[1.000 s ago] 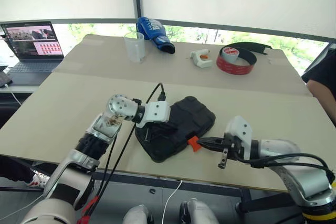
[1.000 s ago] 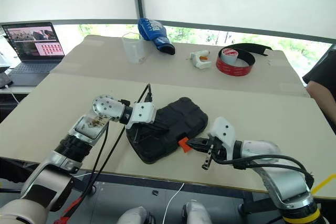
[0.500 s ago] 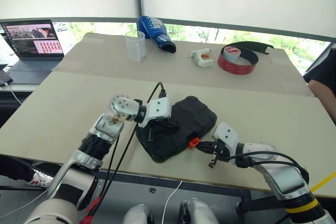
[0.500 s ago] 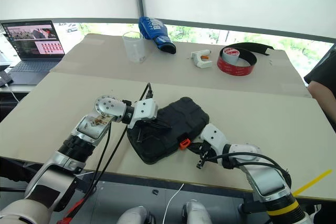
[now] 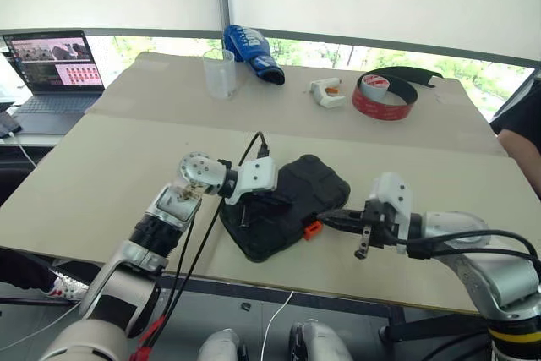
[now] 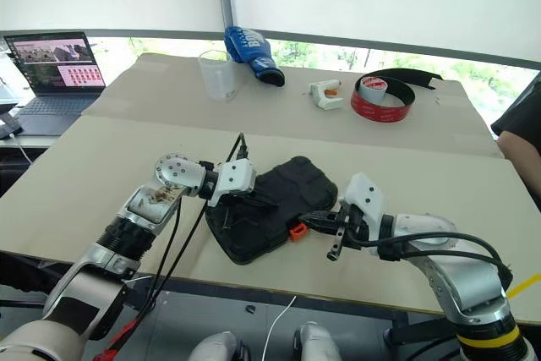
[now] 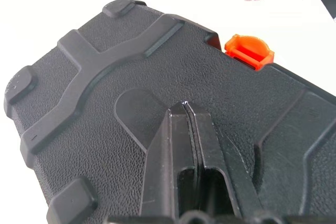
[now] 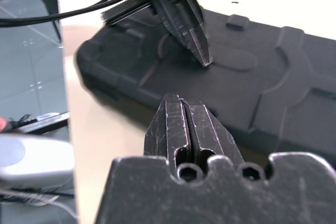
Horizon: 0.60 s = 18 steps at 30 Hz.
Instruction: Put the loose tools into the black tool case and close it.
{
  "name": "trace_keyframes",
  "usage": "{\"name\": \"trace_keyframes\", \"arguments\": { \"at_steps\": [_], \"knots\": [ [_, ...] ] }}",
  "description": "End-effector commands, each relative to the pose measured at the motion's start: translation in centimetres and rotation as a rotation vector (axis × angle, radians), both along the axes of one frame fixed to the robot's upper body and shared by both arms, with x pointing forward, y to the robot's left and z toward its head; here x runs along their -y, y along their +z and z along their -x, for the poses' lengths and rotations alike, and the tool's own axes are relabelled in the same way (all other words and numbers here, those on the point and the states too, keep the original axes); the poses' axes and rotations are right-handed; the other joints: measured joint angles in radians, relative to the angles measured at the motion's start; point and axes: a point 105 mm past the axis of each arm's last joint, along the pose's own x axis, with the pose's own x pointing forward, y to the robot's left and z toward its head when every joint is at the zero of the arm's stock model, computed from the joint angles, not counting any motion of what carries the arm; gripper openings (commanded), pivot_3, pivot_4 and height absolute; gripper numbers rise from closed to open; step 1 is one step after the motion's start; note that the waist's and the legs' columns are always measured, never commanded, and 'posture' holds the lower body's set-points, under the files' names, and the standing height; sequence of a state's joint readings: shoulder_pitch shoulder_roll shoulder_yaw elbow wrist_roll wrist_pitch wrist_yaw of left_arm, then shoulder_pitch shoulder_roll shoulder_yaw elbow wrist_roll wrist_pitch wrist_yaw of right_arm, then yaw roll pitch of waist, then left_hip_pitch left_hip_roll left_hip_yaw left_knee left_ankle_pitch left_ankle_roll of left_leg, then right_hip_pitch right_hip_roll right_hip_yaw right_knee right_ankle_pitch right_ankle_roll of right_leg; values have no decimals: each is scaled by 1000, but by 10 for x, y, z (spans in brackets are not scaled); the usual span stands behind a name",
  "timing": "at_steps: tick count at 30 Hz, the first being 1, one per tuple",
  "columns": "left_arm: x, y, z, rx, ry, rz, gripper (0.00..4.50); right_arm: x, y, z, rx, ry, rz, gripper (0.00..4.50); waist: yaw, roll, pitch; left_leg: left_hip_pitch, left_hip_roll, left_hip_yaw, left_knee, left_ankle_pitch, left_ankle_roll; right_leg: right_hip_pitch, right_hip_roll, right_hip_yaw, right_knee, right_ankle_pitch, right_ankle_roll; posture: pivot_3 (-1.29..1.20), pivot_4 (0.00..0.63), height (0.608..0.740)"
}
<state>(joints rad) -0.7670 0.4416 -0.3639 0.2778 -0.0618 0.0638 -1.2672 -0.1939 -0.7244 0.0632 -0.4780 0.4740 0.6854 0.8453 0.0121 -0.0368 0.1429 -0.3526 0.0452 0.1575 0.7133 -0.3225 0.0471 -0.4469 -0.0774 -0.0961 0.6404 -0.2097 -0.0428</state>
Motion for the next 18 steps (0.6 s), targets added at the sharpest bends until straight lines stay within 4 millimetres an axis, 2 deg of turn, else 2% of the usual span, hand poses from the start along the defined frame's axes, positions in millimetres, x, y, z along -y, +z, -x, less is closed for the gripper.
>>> {"name": "trace_keyframes", "arguments": {
  "at_steps": [1, 5, 11, 15, 18],
  "knots": [
    [-6, -13, -3, -20, 33, -55, 32, 1, -10, -1, 4, -2, 34, 0, 0, 0, 0, 0, 0, 0, 0, 0, 0, 0, 0, 0, 0, 0, 0, 0, 150, 730],
    [-8, -13, -4, -18, 39, -57, 32, 9, -17, 6, -12, -4, 64, 0, 0, 0, 0, 0, -1, 0, 0, 0, 0, 0, 0, 0, 0, 0, 1, 0, 150, 730],
    [-8, -13, -4, -18, 39, -57, 32, 19, -9, 18, -34, -54, 12, 0, -1, 0, 0, 0, 0, 0, 0, 0, 0, 0, 0, 0, 0, 0, 1, 0, 150, 730],
    [-3, -14, -4, -17, 28, -54, 32, 16, -34, 27, -97, -62, 46, 0, 0, 0, 0, 0, 0, 0, 0, 0, 0, 0, 0, 0, 0, -1, 1, 0, 150, 730],
    [-2, -15, -3, -8, 14, -63, 32, 11, -49, 22, -112, -75, 57, 0, -2, 0, 0, 0, 0, 0, 0, 0, 1, 0, 0, 1, 0, -1, 1, 0, 150, 730]
  ]
}}
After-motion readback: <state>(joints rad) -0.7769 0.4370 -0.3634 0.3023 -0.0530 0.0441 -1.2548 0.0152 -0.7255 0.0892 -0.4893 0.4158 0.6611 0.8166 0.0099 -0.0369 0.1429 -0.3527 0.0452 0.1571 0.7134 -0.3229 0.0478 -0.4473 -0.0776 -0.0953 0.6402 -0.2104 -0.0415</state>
